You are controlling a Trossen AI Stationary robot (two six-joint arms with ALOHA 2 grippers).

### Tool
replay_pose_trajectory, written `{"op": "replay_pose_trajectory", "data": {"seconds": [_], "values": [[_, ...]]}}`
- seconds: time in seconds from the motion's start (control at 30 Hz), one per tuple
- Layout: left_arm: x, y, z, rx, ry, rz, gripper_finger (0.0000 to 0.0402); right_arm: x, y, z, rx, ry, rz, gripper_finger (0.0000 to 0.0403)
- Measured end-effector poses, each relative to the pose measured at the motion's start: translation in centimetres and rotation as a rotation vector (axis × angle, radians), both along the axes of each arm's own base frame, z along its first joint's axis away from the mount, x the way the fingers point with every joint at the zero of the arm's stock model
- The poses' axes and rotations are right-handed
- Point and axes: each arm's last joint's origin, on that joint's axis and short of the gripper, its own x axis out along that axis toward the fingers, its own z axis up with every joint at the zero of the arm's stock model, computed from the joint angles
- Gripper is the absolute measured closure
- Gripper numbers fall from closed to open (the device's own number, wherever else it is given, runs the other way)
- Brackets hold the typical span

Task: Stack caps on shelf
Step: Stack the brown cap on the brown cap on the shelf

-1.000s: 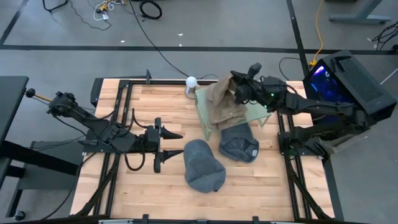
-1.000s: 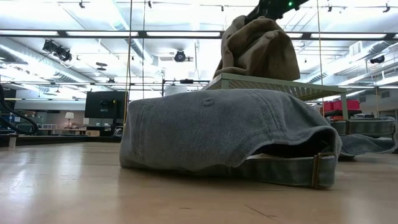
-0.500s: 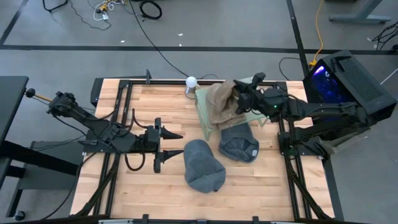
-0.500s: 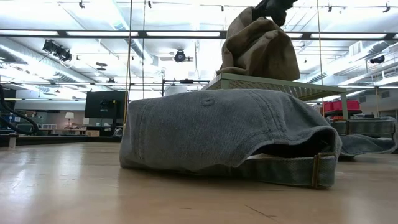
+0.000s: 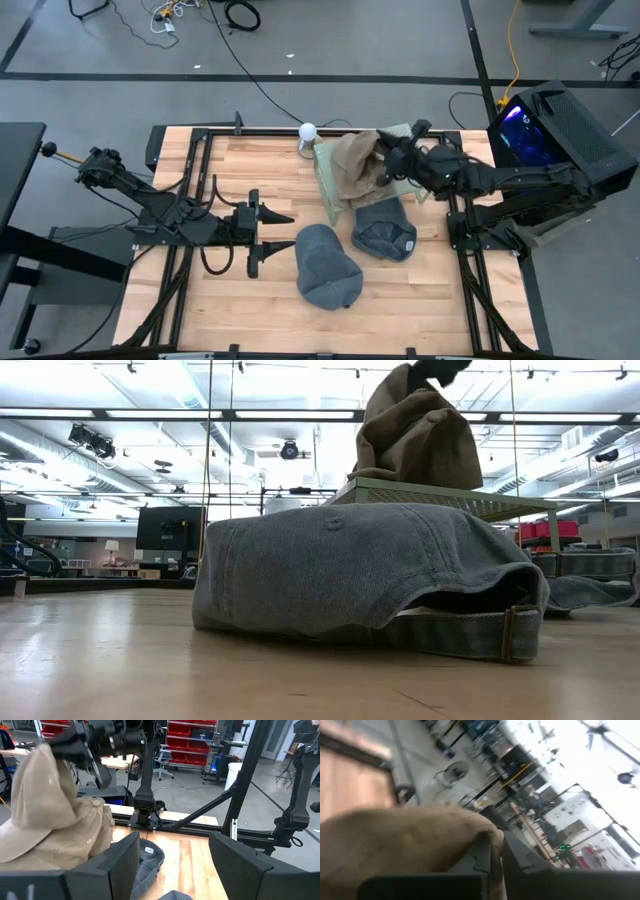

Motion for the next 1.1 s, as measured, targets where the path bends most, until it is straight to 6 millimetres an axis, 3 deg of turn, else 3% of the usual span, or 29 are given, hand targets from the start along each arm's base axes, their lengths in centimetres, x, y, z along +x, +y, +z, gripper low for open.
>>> {"op": "replay_pose_trajectory", "data": {"seconds": [0.2,0.43,0.73,0.87,1.1], "values": [[0.0,0.0,0.0,-0.001,0.0,0.0,0.0159,0.3,-1.2,1.5,-0.092,-0.1,-0.024,0.0385],[0.0,0.0,0.0,-0.001,-0.001,0.0,0.0159,1.3,-3.6,1.2,-0.171,-0.069,-0.018,0.0385],[0.0,0.0,0.0,-0.001,-0.001,0.0,0.0159,2.0,-7.2,1.0,-0.205,-0.156,-0.053,0.0385],[0.0,0.0,0.0,0.0,0.0,0.0,0.0159,3.2,-7.3,-0.8,-0.132,-0.078,-0.018,0.0385],[0.0,0.0,0.0,0.003,0.002,0.0,0.0159,4.0,-5.4,-2.8,-0.053,0.063,-0.084,0.0385]]}}
